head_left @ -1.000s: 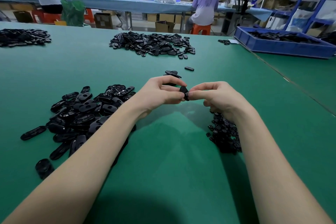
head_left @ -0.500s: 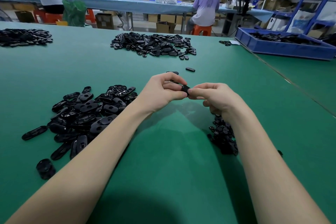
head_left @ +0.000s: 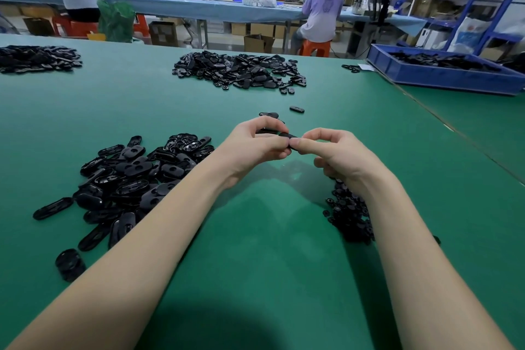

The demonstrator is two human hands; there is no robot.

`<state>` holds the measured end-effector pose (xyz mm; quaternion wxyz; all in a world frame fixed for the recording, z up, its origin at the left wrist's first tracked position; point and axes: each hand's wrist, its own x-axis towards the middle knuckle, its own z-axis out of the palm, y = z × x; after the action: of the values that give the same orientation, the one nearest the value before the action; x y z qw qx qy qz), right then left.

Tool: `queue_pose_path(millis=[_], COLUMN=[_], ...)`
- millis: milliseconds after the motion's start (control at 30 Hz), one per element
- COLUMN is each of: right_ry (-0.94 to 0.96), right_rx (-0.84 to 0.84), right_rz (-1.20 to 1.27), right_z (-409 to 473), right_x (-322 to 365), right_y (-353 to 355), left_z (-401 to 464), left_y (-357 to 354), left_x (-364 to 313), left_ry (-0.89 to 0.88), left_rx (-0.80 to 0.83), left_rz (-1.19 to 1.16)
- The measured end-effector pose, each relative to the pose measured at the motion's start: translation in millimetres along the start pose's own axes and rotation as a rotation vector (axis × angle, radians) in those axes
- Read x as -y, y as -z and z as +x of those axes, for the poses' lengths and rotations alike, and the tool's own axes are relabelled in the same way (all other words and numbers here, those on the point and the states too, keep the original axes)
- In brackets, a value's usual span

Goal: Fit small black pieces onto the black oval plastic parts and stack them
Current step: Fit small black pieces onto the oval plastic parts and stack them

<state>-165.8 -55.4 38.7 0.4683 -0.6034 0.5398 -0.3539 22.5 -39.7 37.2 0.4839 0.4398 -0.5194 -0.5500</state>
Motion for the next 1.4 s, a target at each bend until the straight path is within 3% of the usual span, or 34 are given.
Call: queue_pose_path(millis=[300,900,1167,1400], right_ry=[0.065,0.073,0.098,-0.017], right_rx=[-0.099,-0.141,-0.191,-0.045], right_rz=[-0.068,-0.097,-0.151,-0.011], right_z=[3,3,5,3], right_x=[4,3,0,-5], right_y=[-7,-11,-16,-5], left_z=[1,2,4,4], left_y=[-1,1,-5,9], left_x=[2,4,11,12], left_ry=[-0.007,-0.058,-0.062,-0.194], left_rx=[-0.084,-0.037,-0.094,-0.016], left_rz=[0.143,0.235,0.345,0.545])
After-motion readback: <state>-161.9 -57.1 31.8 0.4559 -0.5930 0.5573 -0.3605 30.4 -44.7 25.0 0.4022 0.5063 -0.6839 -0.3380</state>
